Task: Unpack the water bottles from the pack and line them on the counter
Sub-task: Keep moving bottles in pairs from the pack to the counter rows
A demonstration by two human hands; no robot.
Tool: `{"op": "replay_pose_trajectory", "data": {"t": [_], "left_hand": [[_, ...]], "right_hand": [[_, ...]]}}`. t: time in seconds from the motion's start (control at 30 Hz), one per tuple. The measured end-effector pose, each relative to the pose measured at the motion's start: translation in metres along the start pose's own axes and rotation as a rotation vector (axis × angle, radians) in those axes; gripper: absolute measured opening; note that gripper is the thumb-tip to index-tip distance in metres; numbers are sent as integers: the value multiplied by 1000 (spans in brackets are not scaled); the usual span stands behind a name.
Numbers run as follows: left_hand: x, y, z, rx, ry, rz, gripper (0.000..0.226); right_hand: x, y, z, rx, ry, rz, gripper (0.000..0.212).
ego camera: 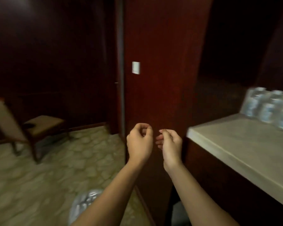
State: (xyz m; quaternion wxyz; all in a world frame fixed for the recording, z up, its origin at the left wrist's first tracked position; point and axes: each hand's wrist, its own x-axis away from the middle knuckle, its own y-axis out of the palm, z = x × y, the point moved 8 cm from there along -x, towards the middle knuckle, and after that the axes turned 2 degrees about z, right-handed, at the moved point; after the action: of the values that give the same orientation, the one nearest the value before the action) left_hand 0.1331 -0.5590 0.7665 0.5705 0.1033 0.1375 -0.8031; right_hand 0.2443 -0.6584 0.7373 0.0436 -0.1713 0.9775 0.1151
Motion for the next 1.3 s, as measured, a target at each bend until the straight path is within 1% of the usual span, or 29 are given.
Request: {"op": "replay_pose_trajectory", "data": {"t": [0.1,0.23,0.33,0.47,0.6,0.73,0.77,0.87,1.0,1.07,1.2,1.3], "left_hand": [[-34,-67,-30,-47,-35,101,8],[-70,-133,-76,-129,-102,212,12],[-95,-163,-111,-186,-163,253,14],[-138,-177,-165,-243,-251,280,13],[-178,-166,-231,-263,-380,263,14],[-213,-149,-302,-252,-495,264,33],[-219,-146,-317,-250,-520,248,31],[-231,-145,-362,-239,-589,206,16],[-254,-157,-426,-224,-684,172,14],[-261,-165,-468,-215,-754,144,12],[-272,-179,-564,-206,-883,61,18],[-276,-187,-626,-163,-957,45,20]], "right_hand": [[16,87,29,-9,61,-172,12],[32,178,70,-19,136,-337,15],[33,227,104,16,181,-432,15],[10,278,156,32,251,-487,17],[-28,304,214,85,338,-484,17],[-76,322,283,156,421,-455,16],[-82,325,300,194,440,-451,15],[-91,333,348,275,527,-451,10],[-95,352,411,365,631,-463,10],[-94,363,446,411,687,-473,10],[-80,378,519,483,840,-436,11],[-72,387,576,517,915,-429,8]]}}
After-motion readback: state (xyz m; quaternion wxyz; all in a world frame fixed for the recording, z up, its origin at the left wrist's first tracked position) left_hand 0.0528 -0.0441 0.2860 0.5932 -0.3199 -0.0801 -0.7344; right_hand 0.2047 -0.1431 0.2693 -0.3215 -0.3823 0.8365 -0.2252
